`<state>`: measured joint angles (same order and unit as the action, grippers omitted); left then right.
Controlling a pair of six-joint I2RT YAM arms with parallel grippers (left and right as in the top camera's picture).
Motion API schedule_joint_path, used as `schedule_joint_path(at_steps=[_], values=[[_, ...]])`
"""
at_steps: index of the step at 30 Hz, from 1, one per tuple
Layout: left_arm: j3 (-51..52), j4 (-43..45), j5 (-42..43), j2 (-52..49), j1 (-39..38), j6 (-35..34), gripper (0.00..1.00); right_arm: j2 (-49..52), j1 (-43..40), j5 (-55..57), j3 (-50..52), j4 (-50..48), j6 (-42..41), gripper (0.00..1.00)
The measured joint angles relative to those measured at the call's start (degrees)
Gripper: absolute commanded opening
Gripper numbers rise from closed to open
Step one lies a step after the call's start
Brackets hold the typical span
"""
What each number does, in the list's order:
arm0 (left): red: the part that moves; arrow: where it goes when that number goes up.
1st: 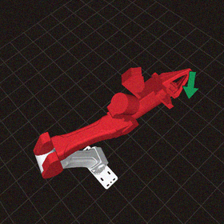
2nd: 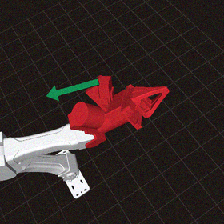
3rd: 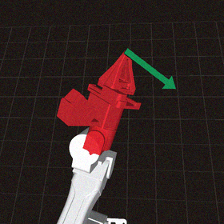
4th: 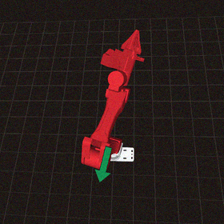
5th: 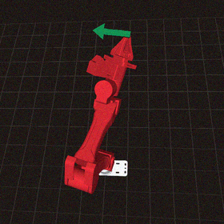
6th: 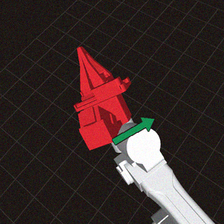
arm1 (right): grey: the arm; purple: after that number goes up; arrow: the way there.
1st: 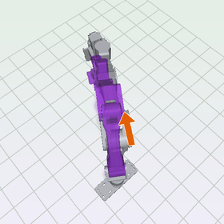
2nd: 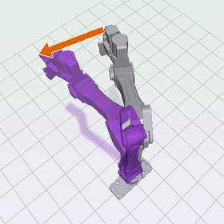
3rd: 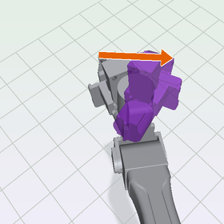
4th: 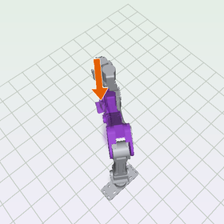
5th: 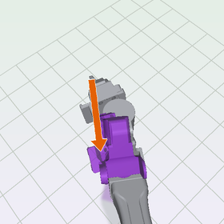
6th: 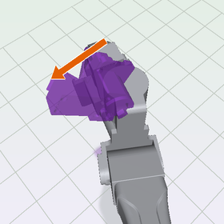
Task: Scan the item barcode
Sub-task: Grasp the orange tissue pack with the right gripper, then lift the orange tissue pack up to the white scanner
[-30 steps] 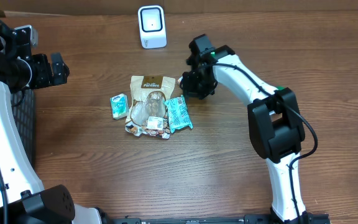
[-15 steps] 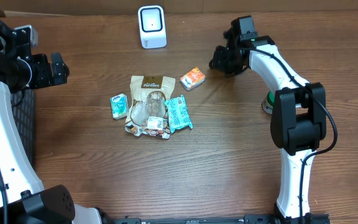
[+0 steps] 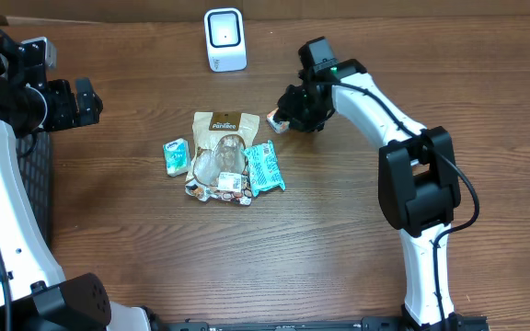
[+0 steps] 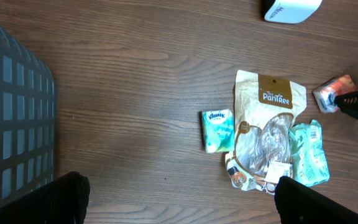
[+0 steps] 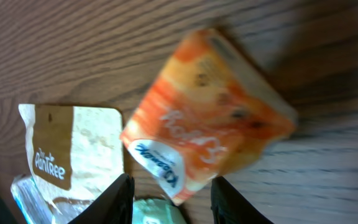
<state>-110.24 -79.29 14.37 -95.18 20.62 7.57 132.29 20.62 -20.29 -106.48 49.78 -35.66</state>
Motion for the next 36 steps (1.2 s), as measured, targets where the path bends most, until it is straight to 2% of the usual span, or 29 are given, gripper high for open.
schedule_joint_path(at_steps=[5,11,19,24,26,28,36], values=[[0.0,0.0,0.0,0.0,0.0,0.0,0.99,0.0,0.5,3.4,0.1,-0.3,-3.2,0.36],[0.0,0.0,0.0,0.0,0.0,0.0,0.99,0.0,0.5,4.7,3.5,-4.1,-4.4,0.27],[0.0,0.0,0.0,0.0,0.0,0.0,0.99,-0.3,0.5,4.0,6.0,-8.3,-5.0,0.04],[0.0,0.0,0.0,0.0,0.0,0.0,1.0,-0.5,0.3,4.0,6.0,-8.1,-3.3,0.04],[0.0,0.0,0.0,0.0,0.0,0.0,0.99,-0.5,0.1,3.1,6.0,-7.2,-1.2,0.04],[0.0,0.0,0.0,0.0,0.0,0.0,1.0,-0.6,-0.6,-0.1,5.3,-3.8,4.6,0.04],[0.0,0.0,0.0,0.0,0.0,0.0,0.99,-2.2,-4.2,-25.6,-4.2,15.7,36.1,0.04]])
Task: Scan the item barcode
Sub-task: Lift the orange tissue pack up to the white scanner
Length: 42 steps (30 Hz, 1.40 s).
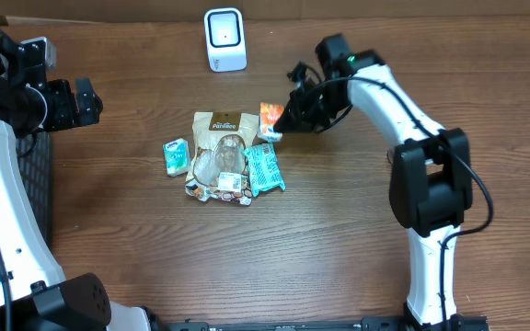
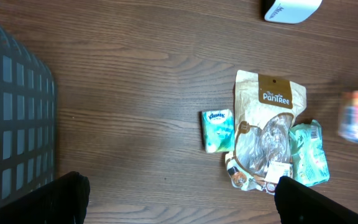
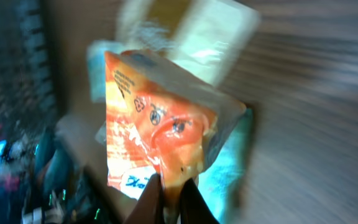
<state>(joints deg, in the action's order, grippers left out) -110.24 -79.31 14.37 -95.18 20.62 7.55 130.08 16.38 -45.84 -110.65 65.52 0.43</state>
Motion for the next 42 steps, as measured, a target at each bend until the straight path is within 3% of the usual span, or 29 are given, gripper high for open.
schedule_joint_path(at_steps=[6,10,17,20,25,29,31,37,42], values=[[0.0,0.0,0.0,0.0,0.0,0.0,0.99,-3.4,-1.1,-7.5,-8.9,8.0,13.6,0.04],[0.0,0.0,0.0,0.0,0.0,0.0,1.0,-3.7,0.2,-5.2,-13.4,4.4,12.0,0.04],[0.0,0.0,0.0,0.0,0.0,0.0,0.99,-3.7,9.2,26.3,-22.9,-6.8,1.4,0.04],[0.0,0.0,0.0,0.0,0.0,0.0,1.0,-3.7,14.2,42.3,-23.6,-13.1,-0.3,0.04],[0.0,0.0,0.0,0.0,0.0,0.0,1.0,-1.5,16.5,58.8,-23.8,-25.5,1.2,0.04],[0.0,0.0,0.0,0.0,0.0,0.0,1.0,4.0,15.8,68.0,-24.0,-41.2,8.3,0.04],[0.0,0.0,0.0,0.0,0.0,0.0,1.0,8.2,15.3,70.9,-24.0,-48.2,15.7,0.04],[0.0,0.0,0.0,0.0,0.0,0.0,0.99,16.4,15.2,73.1,-24.0,-56.8,32.8,0.04],[0.0,0.0,0.0,0.0,0.0,0.0,1.0,21.4,15.6,73.3,-24.0,-56.9,44.7,0.04]])
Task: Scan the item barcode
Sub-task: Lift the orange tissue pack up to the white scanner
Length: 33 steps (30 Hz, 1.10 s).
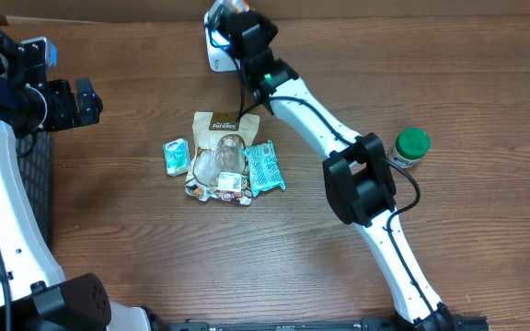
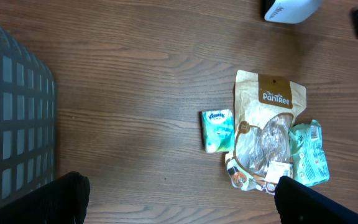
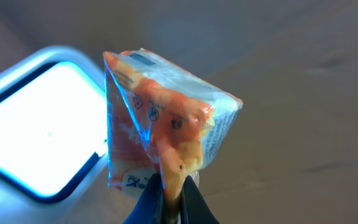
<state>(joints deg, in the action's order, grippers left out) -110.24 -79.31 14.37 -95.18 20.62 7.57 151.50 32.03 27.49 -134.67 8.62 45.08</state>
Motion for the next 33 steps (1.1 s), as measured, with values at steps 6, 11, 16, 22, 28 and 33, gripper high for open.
schedule_joint_path(at_steps=[6,11,16,22,28,33], values=[[0.0,0.0,0.0,0.0,0.0,0.0,1.0,0.9,1.0,-0.2,0.0,-1.5,4.7,0.04],[0.0,0.0,0.0,0.0,0.0,0.0,0.99,0.9,1.7,-0.3,0.0,-2.0,6.0,0.04],[0.0,0.0,0.0,0.0,0.0,0.0,0.99,0.9,2.1,-0.3,0.0,-2.1,6.2,0.04],[0.0,0.0,0.0,0.0,0.0,0.0,1.0,0.9,2.1,-0.2,0.0,-1.8,7.0,0.04],[0.0,0.0,0.0,0.0,0.0,0.0,1.0,0.9,2.2,-0.4,0.0,1.3,7.0,0.04],[0.0,0.0,0.0,0.0,0.0,0.0,1.0,-0.3,2.2,-3.0,0.0,7.0,3.5,0.04]])
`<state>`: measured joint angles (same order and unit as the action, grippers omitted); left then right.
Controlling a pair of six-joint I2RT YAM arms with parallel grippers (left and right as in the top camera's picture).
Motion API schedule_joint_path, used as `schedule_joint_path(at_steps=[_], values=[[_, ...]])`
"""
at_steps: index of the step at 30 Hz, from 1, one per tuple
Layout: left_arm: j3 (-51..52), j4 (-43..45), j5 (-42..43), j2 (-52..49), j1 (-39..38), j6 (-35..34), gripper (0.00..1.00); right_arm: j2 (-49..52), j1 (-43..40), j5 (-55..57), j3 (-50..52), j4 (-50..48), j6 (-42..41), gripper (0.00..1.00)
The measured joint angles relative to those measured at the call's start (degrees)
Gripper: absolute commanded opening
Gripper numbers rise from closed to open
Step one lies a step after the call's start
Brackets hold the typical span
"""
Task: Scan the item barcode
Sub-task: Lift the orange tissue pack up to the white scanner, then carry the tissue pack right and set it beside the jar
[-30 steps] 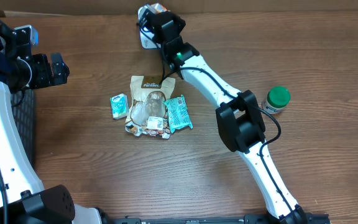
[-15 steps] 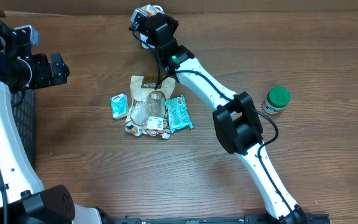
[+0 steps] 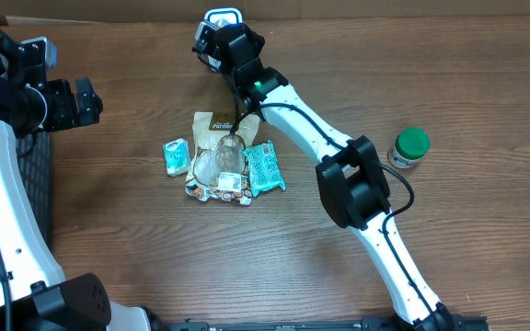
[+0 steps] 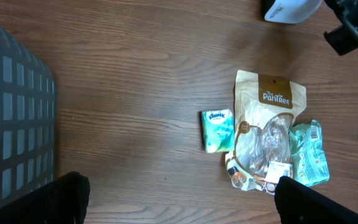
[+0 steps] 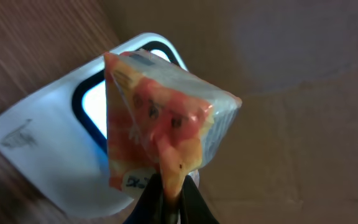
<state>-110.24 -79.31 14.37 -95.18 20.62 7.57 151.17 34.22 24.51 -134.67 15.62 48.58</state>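
An orange snack packet [image 5: 160, 124] hangs in front of the white barcode scanner [image 5: 61, 149], my right gripper [image 5: 169, 196] shut on its lower seam. Overhead, the right gripper [image 3: 212, 41] sits at the scanner [image 3: 224, 17] at the table's far edge, and the packet is hidden there by the arm. My left gripper [image 4: 179, 199] is open, held high at the left, with nothing between its fingers [image 4: 48, 199].
A heap lies mid-table: a PanTree pouch [image 3: 224, 138], a small Kleenex pack [image 3: 175, 155], a teal packet [image 3: 265, 166], small wrappers [image 3: 219, 187]. A green-lidded jar [image 3: 409, 147] stands at the right. A dark basket [image 4: 11, 124] is at the left. Cardboard wall [image 5: 278, 93] behind the scanner.
My right gripper has shifted a little left and lower at the scanner. The packet now hangs before the scanner's window from another angle. The left arm is unchanged.
My right gripper was open over the orange packet beside the pouch. Then it was shut on the packet, lifted just right of the heap. Then it held the packet at the scanner's lit window, and now it has turned there.
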Motion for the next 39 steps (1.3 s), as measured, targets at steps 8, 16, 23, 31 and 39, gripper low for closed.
schedule_joint_path(at_steps=[8,16,23,31,39], values=[[0.0,0.0,0.0,0.0,0.0,0.0,1.0,-12.2,0.0,-7.5,0.1,14.1,-15.7,0.04],[0.0,0.0,0.0,0.0,0.0,0.1,1.0,-32.7,-2.2,-13.0,-0.5,50.9,-47.0,0.04],[0.0,0.0,0.0,0.0,0.0,0.1,1.0,-34.6,-12.1,-13.8,1.4,72.0,-62.1,0.04],[0.0,0.0,0.0,0.0,0.0,0.1,1.0,-32.5,-18.3,-15.4,15.8,66.6,-65.4,0.04],[0.0,0.0,0.0,0.0,0.0,0.1,0.99,-32.3,-22.8,-21.9,23.6,61.6,-66.6,0.34]])
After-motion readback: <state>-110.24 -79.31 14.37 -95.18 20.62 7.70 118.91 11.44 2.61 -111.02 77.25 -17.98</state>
